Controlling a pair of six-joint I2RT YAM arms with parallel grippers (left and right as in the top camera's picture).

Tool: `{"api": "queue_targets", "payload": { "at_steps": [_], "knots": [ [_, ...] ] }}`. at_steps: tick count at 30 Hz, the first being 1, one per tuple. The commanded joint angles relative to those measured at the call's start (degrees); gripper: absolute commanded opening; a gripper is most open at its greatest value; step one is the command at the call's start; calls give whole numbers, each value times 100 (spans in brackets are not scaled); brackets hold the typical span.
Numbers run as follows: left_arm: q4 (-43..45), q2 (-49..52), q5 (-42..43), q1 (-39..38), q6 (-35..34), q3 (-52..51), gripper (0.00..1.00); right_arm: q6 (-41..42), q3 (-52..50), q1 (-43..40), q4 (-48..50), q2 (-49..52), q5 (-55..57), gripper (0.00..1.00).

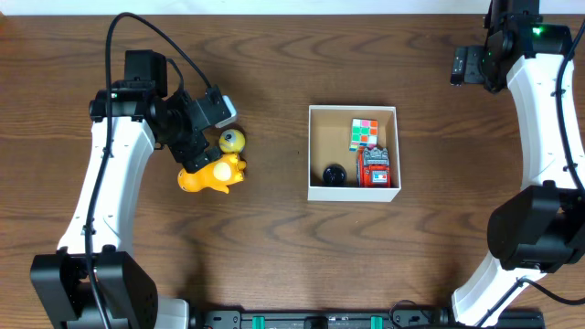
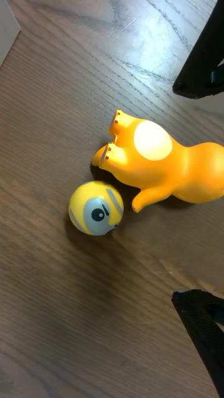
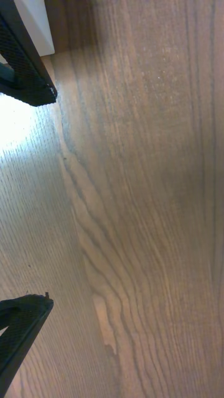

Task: Pack container
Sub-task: 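Lower the left gripper and grasp the orange plush toy's head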

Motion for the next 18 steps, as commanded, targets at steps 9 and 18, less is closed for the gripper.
{"api": "queue_targets", "payload": {
  "at_steps": [9,18],
  "knots": [
    [2,258,109,15,96,-278,98,96,109,-33,-2,-140,76,99],
    [-2,861,105,15,94,-291,98,96,109,-33,-2,-140,76,99]
  ]
}}
